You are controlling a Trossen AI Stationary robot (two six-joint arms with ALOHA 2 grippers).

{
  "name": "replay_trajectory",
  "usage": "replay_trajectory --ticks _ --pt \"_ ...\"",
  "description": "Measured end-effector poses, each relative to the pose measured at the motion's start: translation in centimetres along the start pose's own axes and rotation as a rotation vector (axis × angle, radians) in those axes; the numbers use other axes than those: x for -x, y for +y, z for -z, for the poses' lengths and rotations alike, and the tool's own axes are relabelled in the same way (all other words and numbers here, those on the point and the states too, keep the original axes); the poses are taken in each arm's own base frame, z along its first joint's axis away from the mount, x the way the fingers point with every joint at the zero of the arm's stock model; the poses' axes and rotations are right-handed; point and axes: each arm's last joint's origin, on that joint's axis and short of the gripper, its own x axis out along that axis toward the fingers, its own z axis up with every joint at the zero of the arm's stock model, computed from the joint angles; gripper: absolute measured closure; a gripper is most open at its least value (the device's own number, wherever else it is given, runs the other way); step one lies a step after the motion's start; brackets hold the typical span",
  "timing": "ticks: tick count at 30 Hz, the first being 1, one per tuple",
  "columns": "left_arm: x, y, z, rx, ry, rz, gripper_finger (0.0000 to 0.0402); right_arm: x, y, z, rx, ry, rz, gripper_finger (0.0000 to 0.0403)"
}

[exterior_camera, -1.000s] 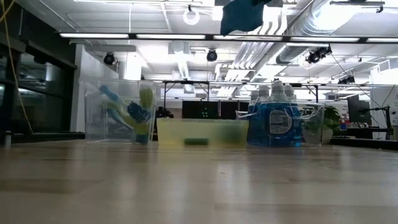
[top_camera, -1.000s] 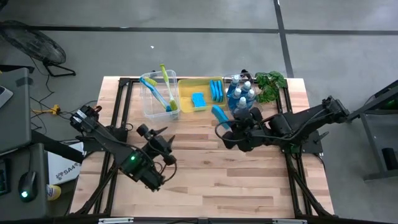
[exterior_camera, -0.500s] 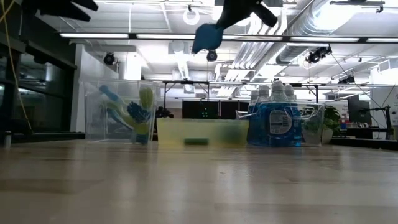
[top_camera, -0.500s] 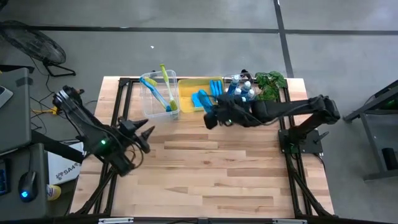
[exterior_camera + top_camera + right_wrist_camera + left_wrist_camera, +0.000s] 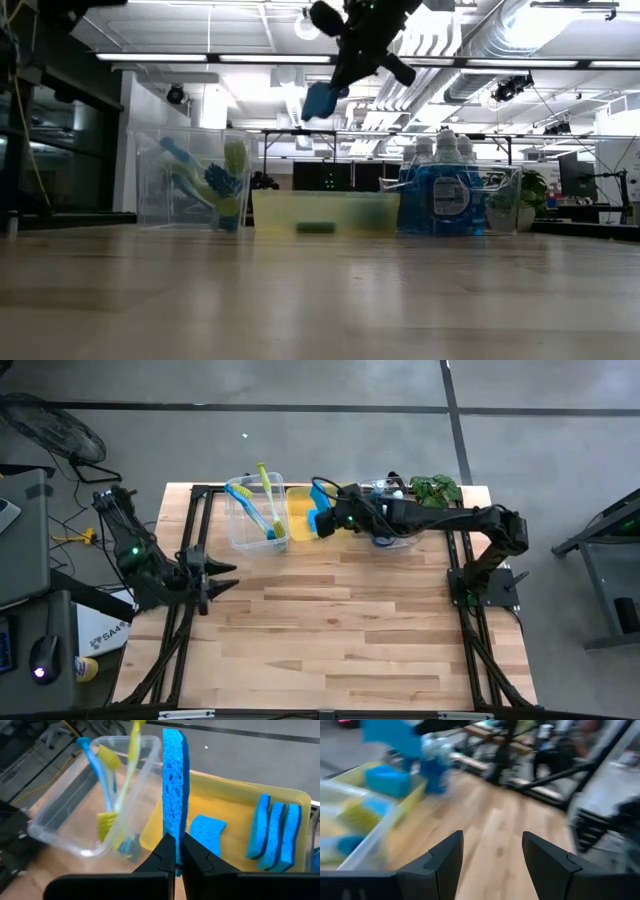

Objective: Pick & Place Kitchen Sink Supplies
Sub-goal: Put the blue sponge into the yellow bin

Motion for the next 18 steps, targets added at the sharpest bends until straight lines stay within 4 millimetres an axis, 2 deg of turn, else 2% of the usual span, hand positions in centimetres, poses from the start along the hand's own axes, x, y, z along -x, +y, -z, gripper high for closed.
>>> replay_trajectory --ticks 4,8,18 --pt "0.9 1.0 -1.1 -0.016 -0.048 0.131 0.0202 -1.2 -0.7 -0.4 -0.028 -0.006 0.028 0.0402" --pt "1.7 2.4 -1.4 -0.011 -0.083 0.198 0.0202 -2.2 -1.3 -0.8 -0.066 -0.017 0.049 0.0402" --pt "1.9 5.1 1.0 0.08 -0.197 0.357 0.0202 -6.1 -3.1 -0.5 -0.137 0.005 0.143 0.0402"
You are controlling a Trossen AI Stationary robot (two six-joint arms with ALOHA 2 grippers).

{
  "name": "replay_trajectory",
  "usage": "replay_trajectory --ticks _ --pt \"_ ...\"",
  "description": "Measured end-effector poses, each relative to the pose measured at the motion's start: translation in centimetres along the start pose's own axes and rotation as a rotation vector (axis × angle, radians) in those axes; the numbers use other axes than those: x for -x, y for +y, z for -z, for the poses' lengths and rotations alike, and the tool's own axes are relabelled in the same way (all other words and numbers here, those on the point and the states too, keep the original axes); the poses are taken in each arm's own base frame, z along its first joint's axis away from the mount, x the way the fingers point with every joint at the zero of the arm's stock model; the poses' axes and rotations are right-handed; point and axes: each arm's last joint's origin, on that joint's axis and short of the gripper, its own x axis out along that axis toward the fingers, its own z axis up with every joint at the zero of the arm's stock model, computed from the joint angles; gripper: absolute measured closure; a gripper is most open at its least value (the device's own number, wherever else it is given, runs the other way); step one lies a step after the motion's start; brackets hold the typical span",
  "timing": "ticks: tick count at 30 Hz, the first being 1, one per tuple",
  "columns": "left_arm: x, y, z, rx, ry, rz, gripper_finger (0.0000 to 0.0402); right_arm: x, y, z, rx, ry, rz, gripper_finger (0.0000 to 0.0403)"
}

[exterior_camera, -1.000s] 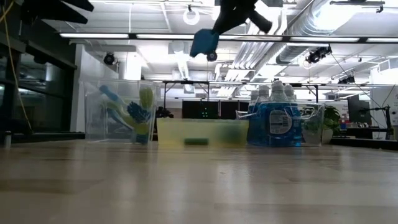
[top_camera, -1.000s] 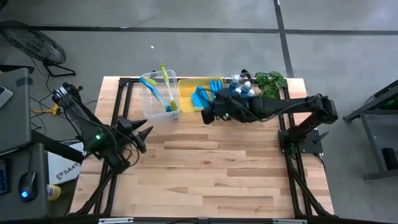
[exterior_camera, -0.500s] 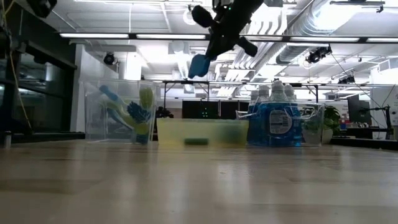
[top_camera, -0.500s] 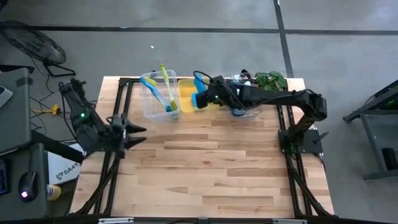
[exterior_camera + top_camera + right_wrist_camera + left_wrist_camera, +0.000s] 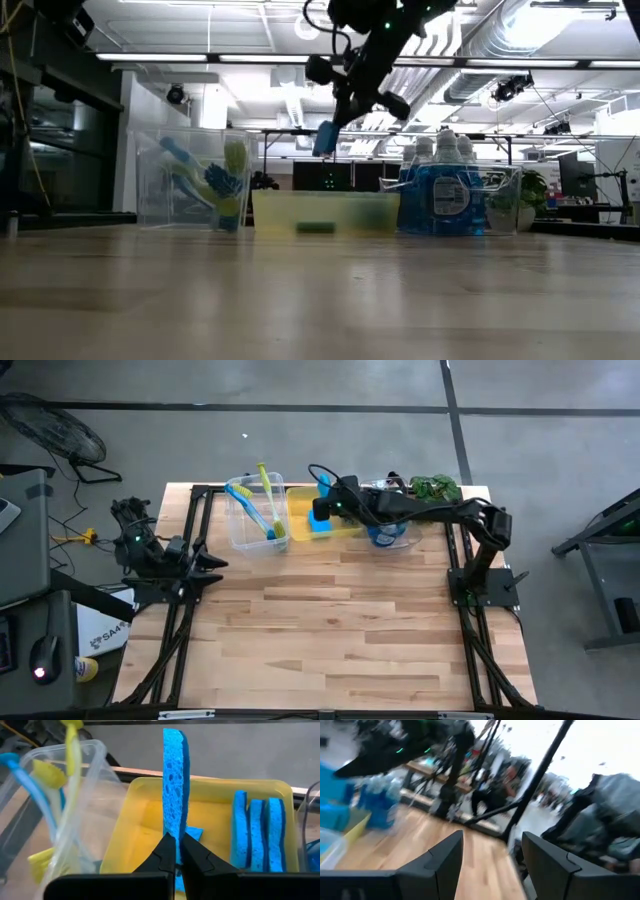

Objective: Pick & Place Kitchen Sink Supplies
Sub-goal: Put the blue sponge into the yellow bin

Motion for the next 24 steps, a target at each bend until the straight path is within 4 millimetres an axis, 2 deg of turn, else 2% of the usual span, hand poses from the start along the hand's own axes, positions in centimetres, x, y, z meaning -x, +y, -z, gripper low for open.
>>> replay_trajectory --ticks 5,14,20,24 --pt "0.3 0.7 1.3 0.031 -0.053 0.071 0.0202 -1.5 -0.6 -0.1 -0.015 0.002 0.032 0.0402" --pt "-0.4 0.7 3.9 0.084 -0.07 0.115 0.0202 -3.8 -1.4 0.1 0.006 0.021 0.063 0.0402" --pt "-0.6 0.7 5.0 0.131 -0.094 0.174 0.0202 -5.4 -1.4 0.9 0.013 0.044 0.054 0.0402" --pt "-0.5 0.5 5.2 0.164 -0.108 0.264 0.0202 -6.2 -1.6 1.5 0.031 0.058 0.074 0.0402"
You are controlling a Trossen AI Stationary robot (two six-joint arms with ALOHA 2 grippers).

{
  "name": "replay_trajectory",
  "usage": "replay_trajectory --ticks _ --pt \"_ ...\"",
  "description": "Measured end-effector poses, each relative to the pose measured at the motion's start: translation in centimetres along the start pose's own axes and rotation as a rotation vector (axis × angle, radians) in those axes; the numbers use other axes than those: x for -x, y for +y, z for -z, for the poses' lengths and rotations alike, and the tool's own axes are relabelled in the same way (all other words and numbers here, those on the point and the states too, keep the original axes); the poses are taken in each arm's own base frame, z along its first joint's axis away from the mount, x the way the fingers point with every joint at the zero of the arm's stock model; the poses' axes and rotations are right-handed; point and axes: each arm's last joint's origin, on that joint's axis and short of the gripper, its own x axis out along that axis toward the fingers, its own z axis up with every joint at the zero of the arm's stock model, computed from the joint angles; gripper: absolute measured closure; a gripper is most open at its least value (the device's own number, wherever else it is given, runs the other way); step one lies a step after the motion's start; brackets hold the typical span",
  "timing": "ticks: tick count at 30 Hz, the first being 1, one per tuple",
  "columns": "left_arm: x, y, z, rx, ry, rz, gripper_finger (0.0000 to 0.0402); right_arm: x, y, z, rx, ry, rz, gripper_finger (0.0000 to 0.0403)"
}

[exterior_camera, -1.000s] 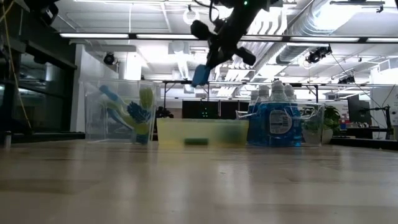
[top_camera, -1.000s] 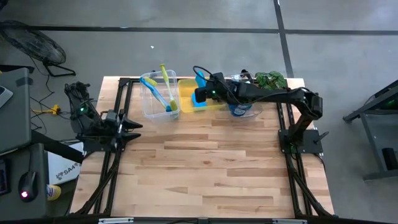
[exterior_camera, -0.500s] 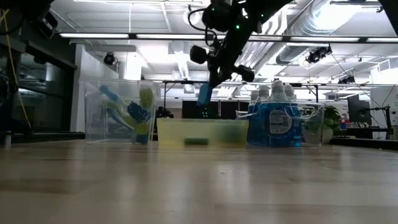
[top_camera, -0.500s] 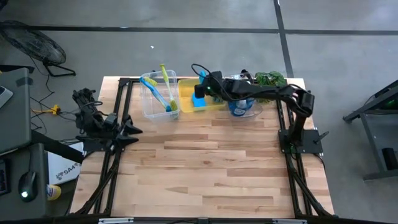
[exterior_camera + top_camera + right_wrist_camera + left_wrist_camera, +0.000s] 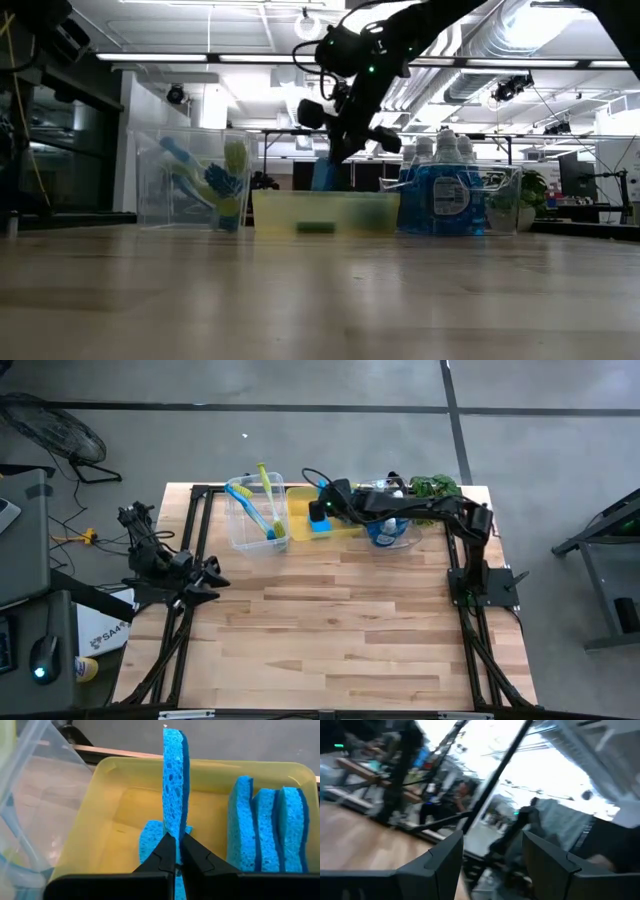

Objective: Pick & Place Kitchen Sink Supplies
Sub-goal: Put the blue sponge into the yellow bin

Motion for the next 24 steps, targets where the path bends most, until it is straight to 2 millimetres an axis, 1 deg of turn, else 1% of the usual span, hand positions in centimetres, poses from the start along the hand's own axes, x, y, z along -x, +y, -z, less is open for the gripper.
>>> replay_trajectory --ticks 3,10,13,24 --pt "0.0 0.1 0.5 0.014 -0.007 0.032 0.0202 -0.4 -0.1 0.2 0.006 0.003 0.017 0.0402" --pt "0.1 1.0 1.9 0.042 -0.037 0.006 0.0204 -0.7 -1.0 0.2 0.027 0.022 0.086 0.0402" --pt "-0.1 1.3 1.8 0.046 -0.051 -0.007 0.0216 -0.8 -1.2 0.1 0.031 0.025 0.095 0.0402" --pt "-0.8 2.8 1.5 -0.041 -0.067 -0.034 0.0268 -0.9 -1.5 -0.1 0.026 0.032 0.102 0.0402"
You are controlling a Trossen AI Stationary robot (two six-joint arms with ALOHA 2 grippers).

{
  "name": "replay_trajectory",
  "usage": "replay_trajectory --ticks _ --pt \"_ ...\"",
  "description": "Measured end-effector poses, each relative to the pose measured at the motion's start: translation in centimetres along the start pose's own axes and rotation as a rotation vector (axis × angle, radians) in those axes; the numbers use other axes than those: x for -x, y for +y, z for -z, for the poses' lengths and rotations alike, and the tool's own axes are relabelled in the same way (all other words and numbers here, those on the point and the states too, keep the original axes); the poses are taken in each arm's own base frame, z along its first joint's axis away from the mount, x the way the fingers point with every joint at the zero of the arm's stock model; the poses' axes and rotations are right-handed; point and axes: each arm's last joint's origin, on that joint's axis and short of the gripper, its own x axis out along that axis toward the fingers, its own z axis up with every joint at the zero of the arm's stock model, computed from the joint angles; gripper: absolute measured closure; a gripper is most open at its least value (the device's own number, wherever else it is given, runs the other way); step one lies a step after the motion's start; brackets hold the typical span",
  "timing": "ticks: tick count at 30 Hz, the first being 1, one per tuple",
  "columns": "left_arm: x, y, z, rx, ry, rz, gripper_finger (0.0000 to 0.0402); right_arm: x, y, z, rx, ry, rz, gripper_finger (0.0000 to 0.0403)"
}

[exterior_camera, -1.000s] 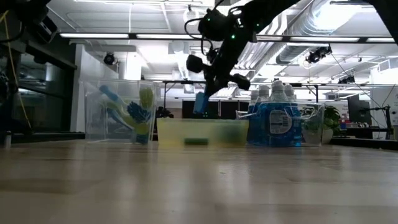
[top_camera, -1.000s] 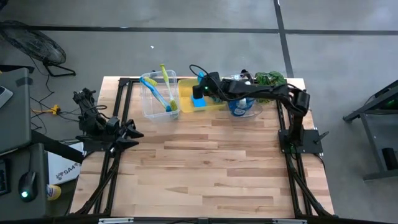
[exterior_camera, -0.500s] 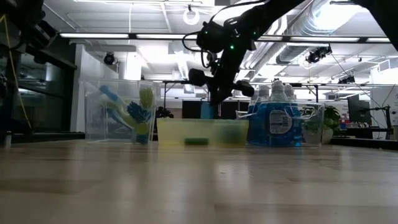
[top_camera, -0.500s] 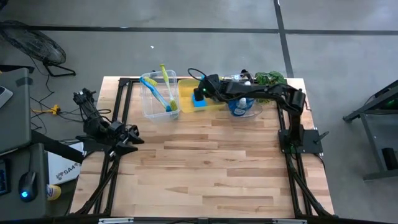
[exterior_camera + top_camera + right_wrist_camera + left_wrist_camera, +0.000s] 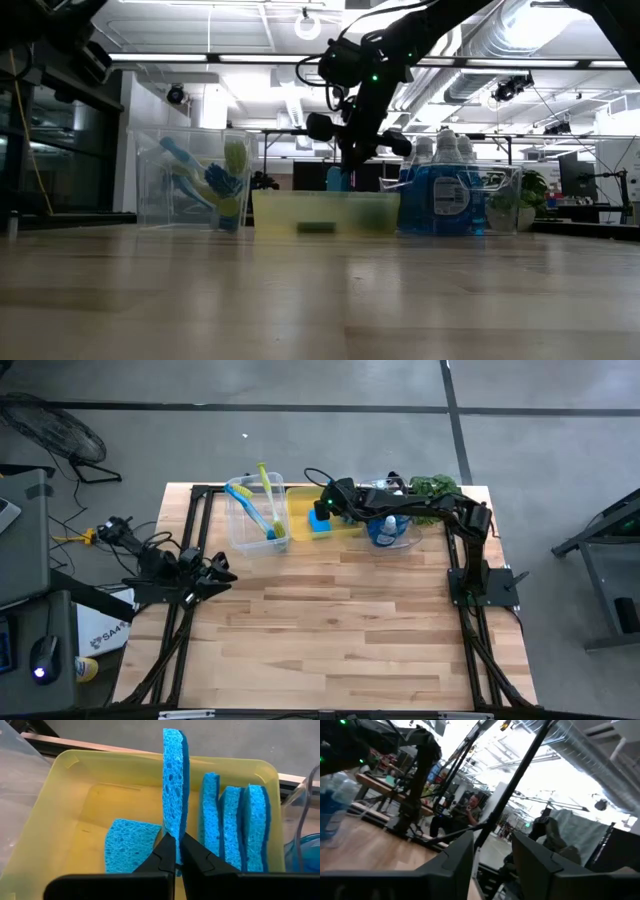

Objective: Pick & Place Kitchen Sink Supplies
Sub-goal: Put the blue sponge into the yellow bin

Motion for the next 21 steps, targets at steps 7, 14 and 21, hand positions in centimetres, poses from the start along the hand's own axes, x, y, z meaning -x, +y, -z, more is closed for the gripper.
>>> replay_trajectory --ticks 7,14,21 --pt "-0.4 1.4 0.2 -0.03 0.065 -0.016 0.0295 -0.1 -0.2 -0.1 0.025 0.014 0.004 0.0402" --pt "-0.5 2.4 -0.1 -0.103 0.072 -0.035 0.0328 -0.1 -0.3 0.0 0.03 0.028 0.007 0.0394" --pt "-0.5 2.8 -0.2 -0.136 0.085 -0.03 0.0391 -0.1 -0.3 0.0 0.03 0.04 -0.005 0.0379"
